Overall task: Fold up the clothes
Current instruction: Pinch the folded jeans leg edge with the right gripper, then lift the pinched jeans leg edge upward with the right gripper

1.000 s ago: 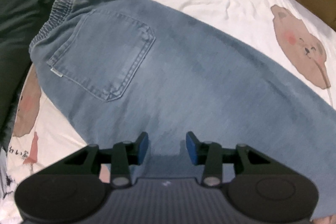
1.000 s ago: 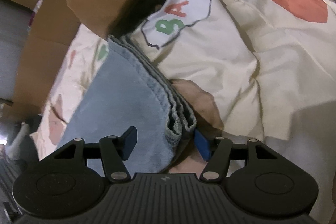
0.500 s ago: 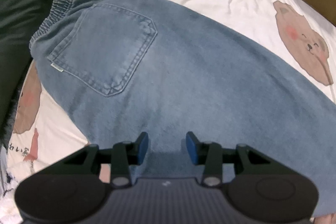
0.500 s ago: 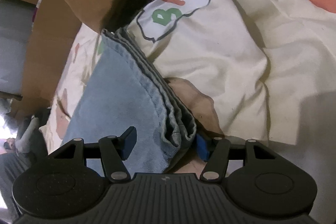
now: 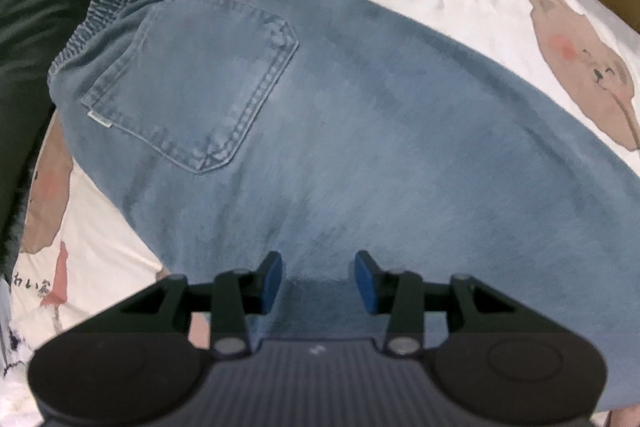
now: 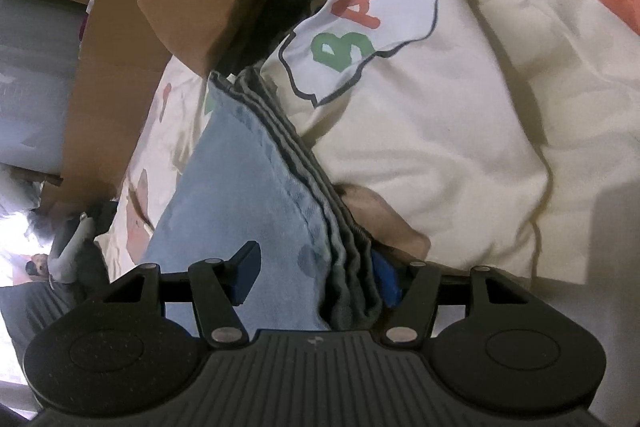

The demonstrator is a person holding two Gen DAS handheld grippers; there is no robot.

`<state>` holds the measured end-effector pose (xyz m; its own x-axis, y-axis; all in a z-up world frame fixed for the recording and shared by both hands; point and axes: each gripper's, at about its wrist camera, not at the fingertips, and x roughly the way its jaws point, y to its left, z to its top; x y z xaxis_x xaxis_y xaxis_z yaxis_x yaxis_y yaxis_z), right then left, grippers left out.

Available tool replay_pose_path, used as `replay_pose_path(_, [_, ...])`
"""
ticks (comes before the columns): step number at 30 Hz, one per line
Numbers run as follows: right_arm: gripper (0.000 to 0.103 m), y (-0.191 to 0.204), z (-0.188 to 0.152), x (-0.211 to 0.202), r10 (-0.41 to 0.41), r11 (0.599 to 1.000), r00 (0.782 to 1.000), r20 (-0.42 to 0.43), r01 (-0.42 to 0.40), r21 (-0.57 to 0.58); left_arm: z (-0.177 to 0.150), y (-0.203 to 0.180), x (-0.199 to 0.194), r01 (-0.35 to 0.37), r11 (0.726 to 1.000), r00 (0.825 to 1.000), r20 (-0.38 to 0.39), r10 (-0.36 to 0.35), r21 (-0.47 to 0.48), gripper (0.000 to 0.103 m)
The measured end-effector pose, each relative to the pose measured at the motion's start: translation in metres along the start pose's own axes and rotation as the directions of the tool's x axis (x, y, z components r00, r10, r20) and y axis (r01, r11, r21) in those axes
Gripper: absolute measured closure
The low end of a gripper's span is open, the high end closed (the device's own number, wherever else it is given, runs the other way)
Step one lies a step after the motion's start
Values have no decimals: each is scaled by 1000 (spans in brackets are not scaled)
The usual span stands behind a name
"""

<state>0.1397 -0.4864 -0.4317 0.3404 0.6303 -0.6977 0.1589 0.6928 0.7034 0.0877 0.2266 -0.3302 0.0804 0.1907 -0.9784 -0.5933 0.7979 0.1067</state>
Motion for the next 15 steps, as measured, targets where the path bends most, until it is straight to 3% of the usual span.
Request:
replay_pose_path(10, [41,-1,16,-2,140,990,982,-127,-140,9,3,1,10,11,1000,1000,-7,-11,3,58])
replay_pose_path(15, [41,6,19,11,119,992,982,-143,-123,-14,1,3,13,13,1000,1000,-11,-13,-1,58])
